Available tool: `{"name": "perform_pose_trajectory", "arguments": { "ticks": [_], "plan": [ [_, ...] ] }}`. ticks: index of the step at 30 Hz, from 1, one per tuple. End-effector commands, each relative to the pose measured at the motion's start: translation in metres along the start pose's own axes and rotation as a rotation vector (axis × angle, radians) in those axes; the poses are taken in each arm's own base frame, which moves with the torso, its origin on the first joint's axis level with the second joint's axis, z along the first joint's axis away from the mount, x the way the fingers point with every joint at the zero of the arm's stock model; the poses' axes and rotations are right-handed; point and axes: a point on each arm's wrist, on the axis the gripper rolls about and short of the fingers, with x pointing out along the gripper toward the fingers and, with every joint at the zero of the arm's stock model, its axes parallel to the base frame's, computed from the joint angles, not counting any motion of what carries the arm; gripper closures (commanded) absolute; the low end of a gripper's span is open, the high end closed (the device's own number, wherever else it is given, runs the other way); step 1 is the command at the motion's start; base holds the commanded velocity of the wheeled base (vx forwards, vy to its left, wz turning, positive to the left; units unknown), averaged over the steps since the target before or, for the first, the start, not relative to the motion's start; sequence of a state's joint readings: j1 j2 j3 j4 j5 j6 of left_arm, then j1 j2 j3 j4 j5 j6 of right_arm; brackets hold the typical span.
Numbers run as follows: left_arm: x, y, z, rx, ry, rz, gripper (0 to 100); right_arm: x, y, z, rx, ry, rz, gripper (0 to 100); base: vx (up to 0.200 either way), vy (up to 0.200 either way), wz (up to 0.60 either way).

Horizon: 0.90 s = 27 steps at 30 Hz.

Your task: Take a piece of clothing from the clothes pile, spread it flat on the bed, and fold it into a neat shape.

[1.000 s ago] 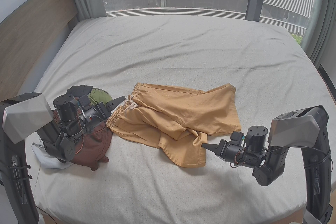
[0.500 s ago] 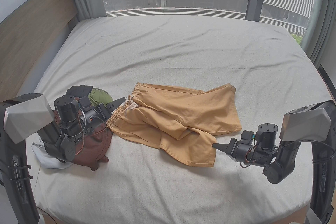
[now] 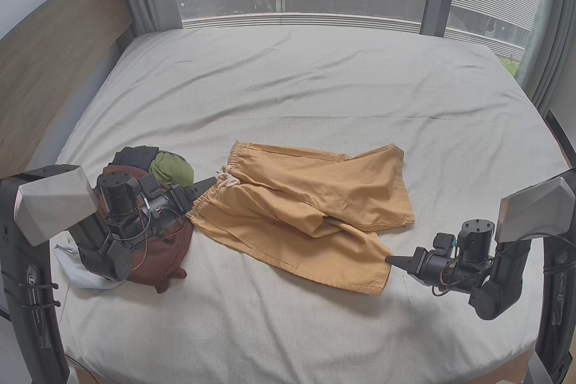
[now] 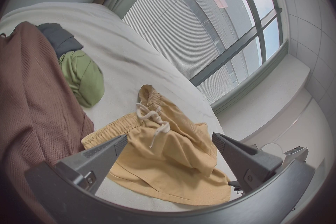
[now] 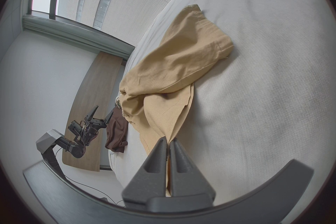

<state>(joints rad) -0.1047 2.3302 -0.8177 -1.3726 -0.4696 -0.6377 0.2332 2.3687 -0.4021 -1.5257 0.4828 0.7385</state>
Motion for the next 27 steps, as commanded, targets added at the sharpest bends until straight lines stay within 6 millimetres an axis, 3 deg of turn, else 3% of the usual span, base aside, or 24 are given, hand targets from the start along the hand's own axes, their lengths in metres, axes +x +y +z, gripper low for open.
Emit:
{"name": "perform_pose_trajectory", "arguments": {
  "ticks": [1, 8, 19, 27],
  "plan": [
    [0.001, 0.014, -0.010, -0.024, 0.029, 0.033, 0, -0.005, -0.002, -0.003, 0.009, 0.010, -0.016, 100, 0.000, 0.000, 0.00],
    [0.004, 0.028, -0.024, -0.048, 0.063, 0.068, 0, -0.007, -0.005, -0.001, -0.001, 0.001, -0.027, 100, 0.000, 0.000, 0.00],
    [0.004, 0.059, -0.015, -0.065, 0.027, 0.144, 0, -0.009, -0.007, 0.002, -0.001, -0.015, -0.027, 100, 0.000, 0.000, 0.00],
    [0.002, 0.067, -0.017, -0.076, 0.035, 0.167, 0, -0.008, -0.007, 0.003, -0.003, -0.019, -0.025, 100, 0.000, 0.000, 0.00]
  ]
}}
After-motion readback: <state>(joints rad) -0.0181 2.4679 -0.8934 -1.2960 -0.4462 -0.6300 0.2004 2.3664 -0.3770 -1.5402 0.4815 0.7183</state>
